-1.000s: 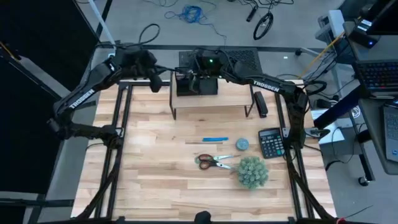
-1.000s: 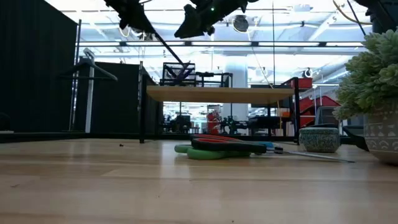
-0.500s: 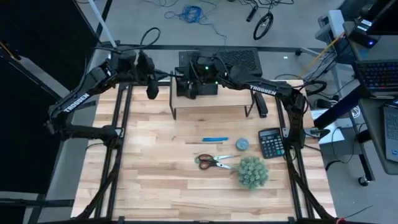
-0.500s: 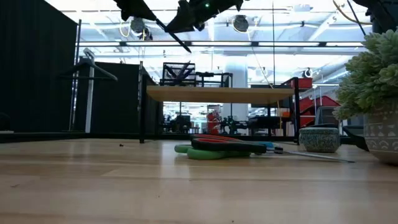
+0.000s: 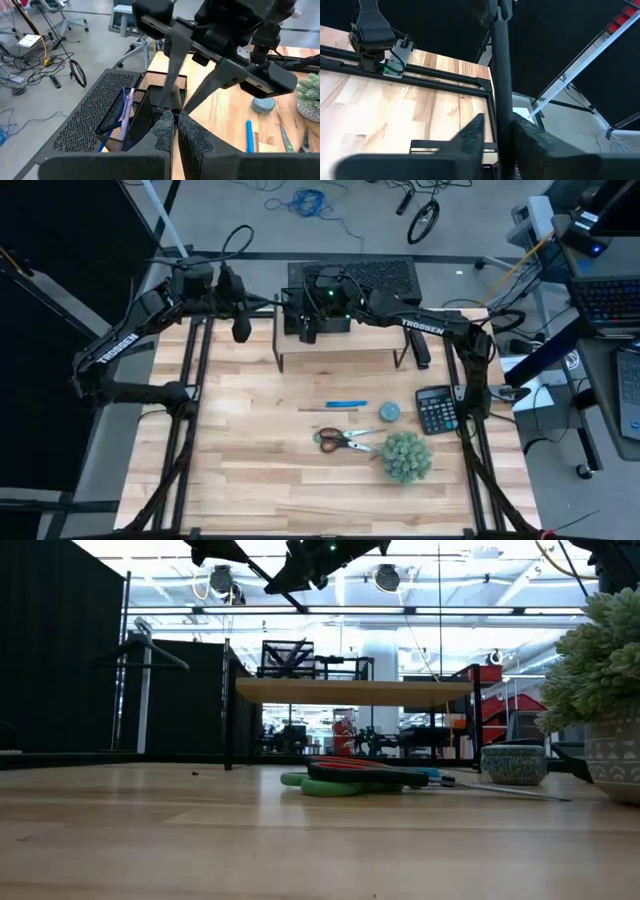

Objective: Pick and place office supplies into organizer
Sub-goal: Remove the black pen from the desk organizer on the shelf

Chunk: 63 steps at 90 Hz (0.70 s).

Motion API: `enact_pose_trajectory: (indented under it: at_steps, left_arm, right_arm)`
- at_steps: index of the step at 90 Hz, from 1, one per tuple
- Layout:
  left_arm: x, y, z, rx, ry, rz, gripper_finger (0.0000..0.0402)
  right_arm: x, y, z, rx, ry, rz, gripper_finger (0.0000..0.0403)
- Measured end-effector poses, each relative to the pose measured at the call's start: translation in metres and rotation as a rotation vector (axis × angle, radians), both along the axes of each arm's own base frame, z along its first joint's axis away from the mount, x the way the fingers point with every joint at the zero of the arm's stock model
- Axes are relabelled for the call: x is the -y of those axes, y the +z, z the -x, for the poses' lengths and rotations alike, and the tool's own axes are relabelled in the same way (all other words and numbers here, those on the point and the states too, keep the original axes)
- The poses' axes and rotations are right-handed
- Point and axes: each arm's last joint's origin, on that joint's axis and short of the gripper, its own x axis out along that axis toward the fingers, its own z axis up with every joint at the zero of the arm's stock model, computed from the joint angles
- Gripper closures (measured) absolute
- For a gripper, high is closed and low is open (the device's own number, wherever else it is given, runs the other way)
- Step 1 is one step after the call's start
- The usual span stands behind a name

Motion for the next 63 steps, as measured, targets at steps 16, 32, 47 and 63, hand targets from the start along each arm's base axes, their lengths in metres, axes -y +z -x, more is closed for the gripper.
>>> enact_pose_trajectory:
  at_steps: [16,32,47,63]
  left_arm:
    - [0.000,0.000,0.000,-0.002,0.007,-0.003,0.0401]
    - [-0.001,-0.001,0.000,-0.008,0.011,-0.001,0.0373]
    - [-0.001,-0.001,0.000,-0.010,0.020,-0.005,0.0292]
    - [0.000,-0.002,0.001,-0.025,0.020,0.008,0.0207]
  right_arm:
    - [-0.003,0.002,0.001,-0.007,-0.006,0.016,0.0386]
    - [-0.006,0.004,0.010,-0.073,-0.051,0.018,0.0390]
    - [-0.016,0.008,0.025,-0.172,-0.063,-0.029,0.0390]
    - [-0.038,0.009,0.045,-0.335,-0.059,-0.099,0.0390]
